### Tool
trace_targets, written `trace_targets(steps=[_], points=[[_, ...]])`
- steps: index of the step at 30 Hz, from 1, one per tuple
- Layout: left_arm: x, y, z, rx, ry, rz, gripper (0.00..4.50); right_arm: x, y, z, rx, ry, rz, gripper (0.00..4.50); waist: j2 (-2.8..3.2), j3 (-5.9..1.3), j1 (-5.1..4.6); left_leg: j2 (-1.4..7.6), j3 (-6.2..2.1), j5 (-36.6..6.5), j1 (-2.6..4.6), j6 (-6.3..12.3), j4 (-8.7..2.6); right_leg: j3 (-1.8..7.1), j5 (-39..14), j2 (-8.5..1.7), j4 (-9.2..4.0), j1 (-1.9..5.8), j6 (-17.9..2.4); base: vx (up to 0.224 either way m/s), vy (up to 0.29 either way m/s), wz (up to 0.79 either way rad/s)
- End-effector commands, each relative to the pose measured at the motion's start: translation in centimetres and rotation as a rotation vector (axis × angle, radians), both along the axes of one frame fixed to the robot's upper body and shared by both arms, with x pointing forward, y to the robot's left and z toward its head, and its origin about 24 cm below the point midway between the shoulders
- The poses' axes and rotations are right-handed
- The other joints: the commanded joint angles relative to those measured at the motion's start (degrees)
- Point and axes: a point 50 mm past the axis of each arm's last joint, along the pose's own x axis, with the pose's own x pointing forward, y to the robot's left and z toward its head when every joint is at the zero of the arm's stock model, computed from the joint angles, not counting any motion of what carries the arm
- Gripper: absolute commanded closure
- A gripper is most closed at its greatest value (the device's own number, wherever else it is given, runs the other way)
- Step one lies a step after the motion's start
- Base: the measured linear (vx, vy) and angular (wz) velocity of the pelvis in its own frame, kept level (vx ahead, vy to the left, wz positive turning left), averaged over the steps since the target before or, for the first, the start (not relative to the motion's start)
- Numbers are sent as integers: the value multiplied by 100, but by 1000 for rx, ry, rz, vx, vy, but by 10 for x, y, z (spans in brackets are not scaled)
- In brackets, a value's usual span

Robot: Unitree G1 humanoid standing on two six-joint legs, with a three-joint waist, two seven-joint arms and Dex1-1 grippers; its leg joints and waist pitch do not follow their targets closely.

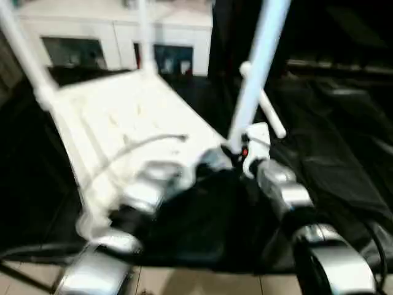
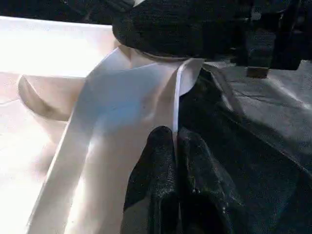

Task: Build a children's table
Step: Rotate leg to tighten

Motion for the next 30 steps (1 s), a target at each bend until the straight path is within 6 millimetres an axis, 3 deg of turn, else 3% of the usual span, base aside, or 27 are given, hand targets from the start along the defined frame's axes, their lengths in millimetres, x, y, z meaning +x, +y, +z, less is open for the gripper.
trace_targets(steps=[1, 4, 5, 10, 14, 19, 23, 25, 30], points=[[-3, -14, -3, -40, -7, 10, 450, -15, 24, -23, 34, 118, 73, 176, -84, -283, 3, 238, -116, -954, -16, 254, -389, 338, -1398, -404, -534, 215, -851, 0, 0, 0], [-2, -12, -2, -33, -10, 20, 450, -12, 26, -20, 34, 110, 58, 176, -73, -277, -9, 248, -119, -973, -15, 280, -398, 329, -1367, -403, -533, 213, -888, 0, 0, 0], [0, -7, -3, -15, -15, 33, 450, -10, 27, -18, 40, 98, 61, 121, -81, -276, -16, 245, -118, -1008, -16, 271, -398, 330, -1437, -403, -540, 209, -877, 0, 0, 0], [3, 0, -4, 6, -24, 45, 450, -7, 28, -13, 59, 70, 76, 82, -69, -255, -32, 257, -136, -1262, -6, 208, -429, 327, -1795, -410, -578, 188, -803, 0, 0, 0], [3, 12, -2, 16, -40, -10, 450, -4, 24, 0, 52, -18, 200, 48, -76, -257, -72, 259, -148, -1347, -26, 213, -436, 329, -1882, -420, -590, 193, -780, 0, 0, 0], [-2, 30, 0, 3, -34, -145, 450, -11, 6, 7, -32, -72, 432, 28, -69, -287, -68, 253, -120, -910, -58, 457, -380, 342, -1171, -412, -525, 236, -970, 0, 0, 0], [-10, 38, 3, -17, -16, -286, 450, -19, -6, 10, -74, -91, 564, 28, -28, -351, -39, 267, -111, -352, -45, 637, -325, 338, -53, -383, -364, 251, -1333, 0, 0, 0], [-17, 44, 4, -26, 21, -372, 450, -22, -12, 12, -99, -98, 621, 28, -30, -338, -32, 269, -96, -233, -56, 773, -312, 335, 348, -372, -321, 234, -1503, 0, 0, 0], [-31, 57, 7, -25, 125, -540, 450, -31, -18, 17, -96, -93, 770, 28, 23, -325, 37, 310, -74, -310, -39, 755, -310, 324, 351, -346, -300, 220, -1634, 0, 0, 0]])
